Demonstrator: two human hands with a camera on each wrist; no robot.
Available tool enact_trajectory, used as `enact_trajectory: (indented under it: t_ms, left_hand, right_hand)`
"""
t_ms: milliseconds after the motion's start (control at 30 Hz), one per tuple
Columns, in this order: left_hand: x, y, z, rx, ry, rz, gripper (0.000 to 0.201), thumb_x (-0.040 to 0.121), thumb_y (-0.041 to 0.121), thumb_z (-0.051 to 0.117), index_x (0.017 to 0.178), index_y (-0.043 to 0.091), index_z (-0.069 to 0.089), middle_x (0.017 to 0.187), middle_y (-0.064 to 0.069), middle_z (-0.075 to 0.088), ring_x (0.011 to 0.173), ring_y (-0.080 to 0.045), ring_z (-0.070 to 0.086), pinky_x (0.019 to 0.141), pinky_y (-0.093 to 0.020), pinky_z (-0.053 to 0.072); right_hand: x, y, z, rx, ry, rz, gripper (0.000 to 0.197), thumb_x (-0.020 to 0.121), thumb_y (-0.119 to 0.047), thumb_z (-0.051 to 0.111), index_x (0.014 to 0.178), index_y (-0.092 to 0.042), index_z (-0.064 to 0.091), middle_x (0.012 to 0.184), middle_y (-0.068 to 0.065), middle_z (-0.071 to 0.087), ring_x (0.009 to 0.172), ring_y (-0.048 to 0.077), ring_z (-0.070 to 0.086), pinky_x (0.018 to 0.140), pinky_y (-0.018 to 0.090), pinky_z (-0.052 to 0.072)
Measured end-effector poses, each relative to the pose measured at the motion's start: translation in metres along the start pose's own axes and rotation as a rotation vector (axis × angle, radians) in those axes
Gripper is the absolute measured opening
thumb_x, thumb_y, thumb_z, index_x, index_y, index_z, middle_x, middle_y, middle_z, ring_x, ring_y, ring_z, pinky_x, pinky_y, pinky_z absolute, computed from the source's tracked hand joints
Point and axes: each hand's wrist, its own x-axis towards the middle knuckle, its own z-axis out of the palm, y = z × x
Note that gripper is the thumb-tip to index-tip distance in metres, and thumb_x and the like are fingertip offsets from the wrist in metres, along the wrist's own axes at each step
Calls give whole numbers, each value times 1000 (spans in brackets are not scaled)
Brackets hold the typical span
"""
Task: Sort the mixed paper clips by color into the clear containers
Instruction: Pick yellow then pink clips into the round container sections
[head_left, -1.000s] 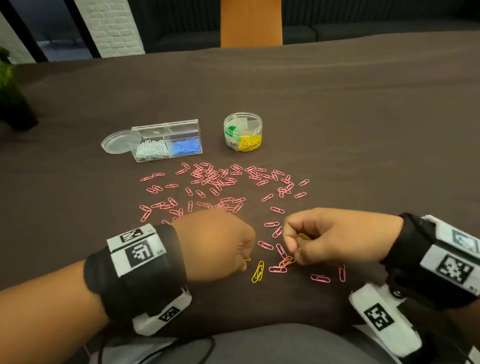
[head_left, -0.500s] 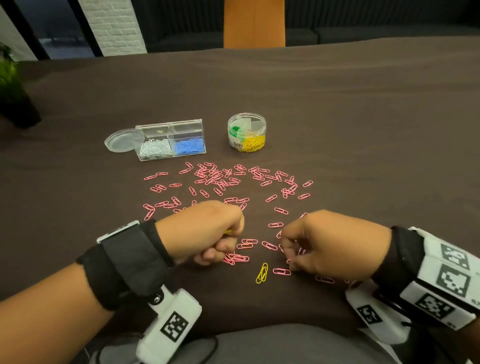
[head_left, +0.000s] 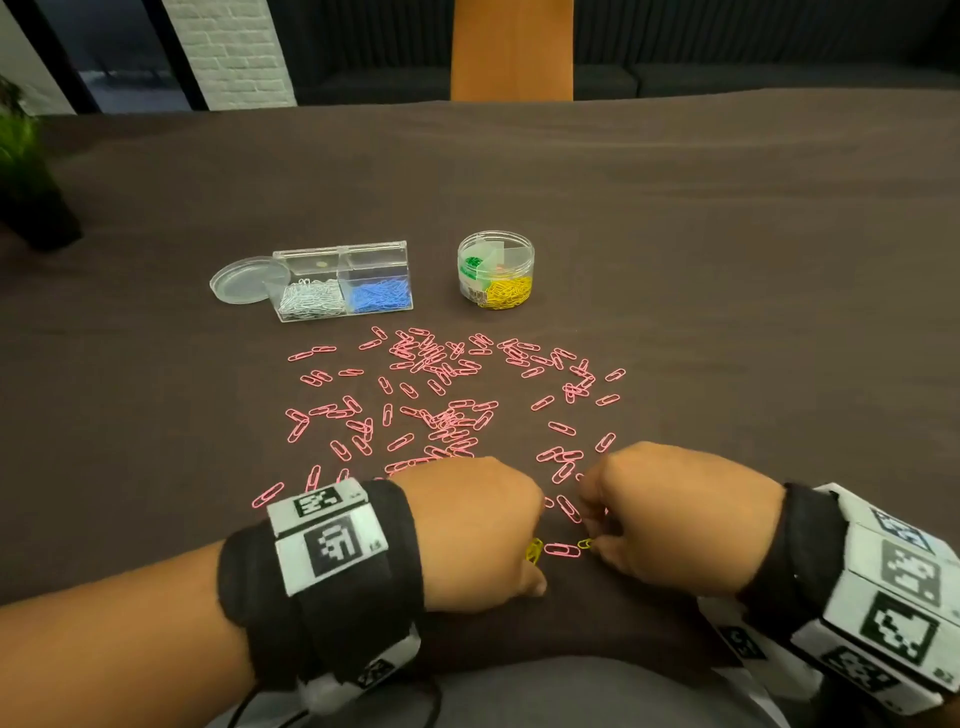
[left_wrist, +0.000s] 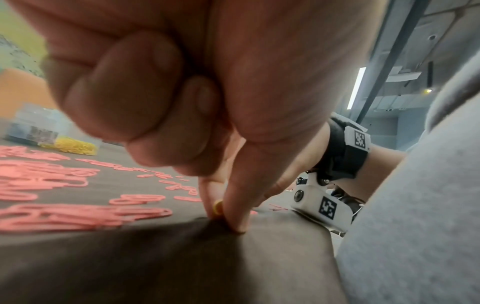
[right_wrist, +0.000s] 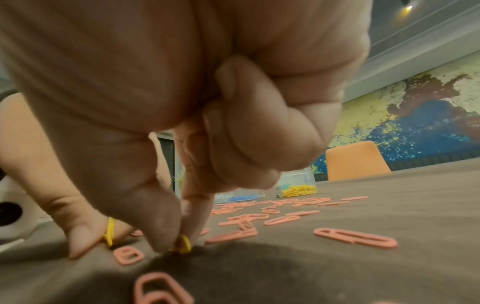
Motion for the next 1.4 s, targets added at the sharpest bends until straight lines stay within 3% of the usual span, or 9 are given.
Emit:
enact_trajectory:
  t_ms: [167,400,567,700,800,1067,1233,1333,1400]
  left_hand:
    - [2,-9,2,-27,-13,33,25,94,39,55,92,16,65,89,-4,66,83,-25,62,78,-38,54]
    - [16,-75,-36,-447,125,-122,17,85,42,72,77,28,71,53,21,57,51,3,50,57,-18,39]
    - [70,-125,-93,-442,453,-258,20,87,41,71,81,22,76,58,10,60,50,-2,50,51,-18,39]
    - [119,-147,-129,-392,578,-303,16,85,35,72,81,20,76,85,1,73,81,-15,65,71,-23,47]
    - [146,-157,-140,-389,603,-329,13,81,33,77,82,21,77,88,3,74,89,-16,67,81,-28,53]
    - [181,-164,-141,-443,552,-340,19,76,31,82,83,14,77,88,0,74,87,-18,68,79,-33,56]
    - [190,-154,-147,-577,627,-297,23,89,20,58,82,0,68,83,-14,67,72,-27,56,64,-31,44]
    - [198,-144,-150,-609,593,-279,24,93,11,44,71,6,54,68,-5,50,67,-25,44,52,-29,34]
    - [204,-140,-147,-589,604,-240,20,91,6,39,77,5,55,72,-5,50,72,-26,45,56,-31,36]
  right_hand:
    - [-3,10,2,43,86,-71,13,88,-38,49,80,-28,52,78,-8,56,70,8,50,67,25,46]
    - [19,36,-49,136,192,-41,12,86,-37,62,77,-30,60,63,-14,53,63,1,50,56,14,37]
    - [112,54,-118,-4,419,-18,7,89,-28,60,83,-23,60,67,-10,51,68,16,50,64,24,35]
    - [188,65,-150,-67,431,41,10,87,-22,58,93,-20,65,85,-2,60,87,26,59,73,27,45]
    - [219,72,-155,-84,365,55,5,87,-20,59,90,-23,62,88,-2,61,89,24,60,72,27,43]
    - [228,90,-158,133,314,24,27,84,-7,62,102,-27,66,99,-6,70,92,15,65,86,35,55]
    - [224,97,-161,313,349,6,26,84,-3,63,104,-20,66,97,-7,73,79,9,68,79,31,59]
    - [215,103,-161,348,433,27,25,85,-2,61,99,-22,64,97,-6,70,89,14,67,83,34,57]
    - [204,107,-158,341,477,55,26,85,-2,57,95,-27,63,94,-7,68,89,16,65,83,34,56]
